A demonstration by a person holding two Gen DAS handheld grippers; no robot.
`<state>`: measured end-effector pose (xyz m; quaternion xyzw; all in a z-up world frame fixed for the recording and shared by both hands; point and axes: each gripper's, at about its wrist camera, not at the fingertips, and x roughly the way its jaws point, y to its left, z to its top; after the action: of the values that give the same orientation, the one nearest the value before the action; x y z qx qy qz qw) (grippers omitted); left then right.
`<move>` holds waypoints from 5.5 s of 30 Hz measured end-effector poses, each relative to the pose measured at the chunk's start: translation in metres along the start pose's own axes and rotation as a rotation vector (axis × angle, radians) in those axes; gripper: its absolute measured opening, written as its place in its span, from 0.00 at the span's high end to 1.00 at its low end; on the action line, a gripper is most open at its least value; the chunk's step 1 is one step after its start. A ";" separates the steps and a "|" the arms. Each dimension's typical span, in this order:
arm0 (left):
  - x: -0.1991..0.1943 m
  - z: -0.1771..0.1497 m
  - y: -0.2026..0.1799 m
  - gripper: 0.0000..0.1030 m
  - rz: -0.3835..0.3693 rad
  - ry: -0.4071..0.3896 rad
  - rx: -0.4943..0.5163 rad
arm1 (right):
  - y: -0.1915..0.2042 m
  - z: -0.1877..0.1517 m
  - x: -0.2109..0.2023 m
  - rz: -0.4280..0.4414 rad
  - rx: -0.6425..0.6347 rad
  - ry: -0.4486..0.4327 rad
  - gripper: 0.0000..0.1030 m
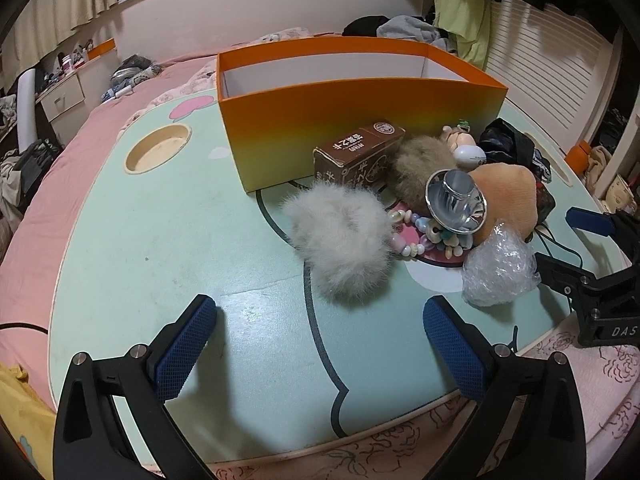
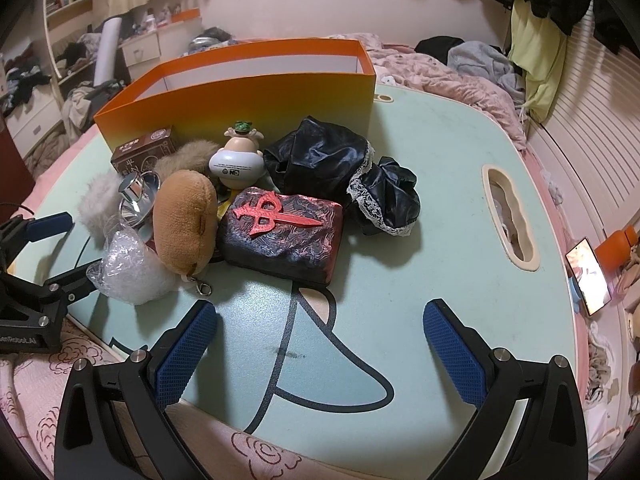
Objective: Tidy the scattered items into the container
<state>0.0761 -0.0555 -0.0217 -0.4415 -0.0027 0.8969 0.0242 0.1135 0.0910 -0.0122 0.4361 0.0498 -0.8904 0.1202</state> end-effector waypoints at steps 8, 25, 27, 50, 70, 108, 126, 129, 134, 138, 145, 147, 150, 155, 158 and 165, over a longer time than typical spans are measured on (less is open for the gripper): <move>0.000 -0.001 -0.002 0.00 -0.004 -0.005 0.005 | 0.000 -0.001 0.001 -0.005 0.005 0.001 0.00; -0.006 -0.003 -0.002 0.00 -0.062 -0.036 0.014 | 0.001 0.000 0.000 -0.010 0.012 0.001 0.00; -0.006 -0.003 -0.003 0.00 -0.061 -0.035 0.021 | 0.001 0.000 0.000 -0.011 0.012 0.001 0.00; -0.027 0.000 0.009 0.00 -0.081 -0.124 -0.023 | 0.004 -0.004 0.000 -0.018 0.023 -0.005 0.00; -0.022 0.025 0.008 0.00 -0.203 -0.161 0.018 | -0.003 0.009 -0.038 0.106 0.023 -0.182 0.01; -0.015 0.018 0.009 0.70 -0.234 -0.174 0.033 | -0.016 0.011 -0.033 0.266 0.081 -0.211 0.45; -0.012 0.017 0.008 0.70 -0.238 -0.175 0.030 | 0.006 0.023 -0.016 0.110 -0.034 -0.178 0.24; -0.013 0.017 0.009 0.70 -0.237 -0.177 0.030 | -0.013 0.019 -0.035 0.185 0.045 -0.275 0.24; -0.012 0.017 0.009 0.70 -0.239 -0.176 0.026 | -0.012 0.016 -0.036 0.293 0.030 -0.223 0.36; -0.014 0.017 0.010 0.70 -0.235 -0.183 0.029 | -0.002 0.018 -0.018 0.270 0.014 -0.160 0.38; -0.014 0.017 0.010 0.70 -0.236 -0.181 0.025 | 0.006 0.029 0.004 0.218 -0.011 -0.086 0.37; -0.014 0.016 0.009 0.70 -0.236 -0.181 0.025 | 0.009 0.033 0.012 0.189 -0.033 -0.065 0.37; -0.014 0.016 0.009 0.70 -0.234 -0.181 0.025 | 0.012 0.033 0.013 0.152 -0.046 -0.074 0.39; -0.018 0.017 0.009 0.70 -0.231 -0.193 0.023 | 0.007 0.029 -0.001 0.148 -0.009 -0.117 0.39; -0.024 0.018 0.008 0.70 -0.232 -0.205 0.027 | 0.008 0.031 -0.012 0.137 -0.013 -0.144 0.39; -0.038 0.030 0.006 0.70 -0.243 -0.245 0.040 | 0.019 0.041 -0.036 0.138 -0.040 -0.201 0.39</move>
<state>0.0755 -0.0624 0.0261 -0.3245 -0.0411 0.9345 0.1406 0.1083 0.0708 0.0414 0.3444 0.0250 -0.9181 0.1944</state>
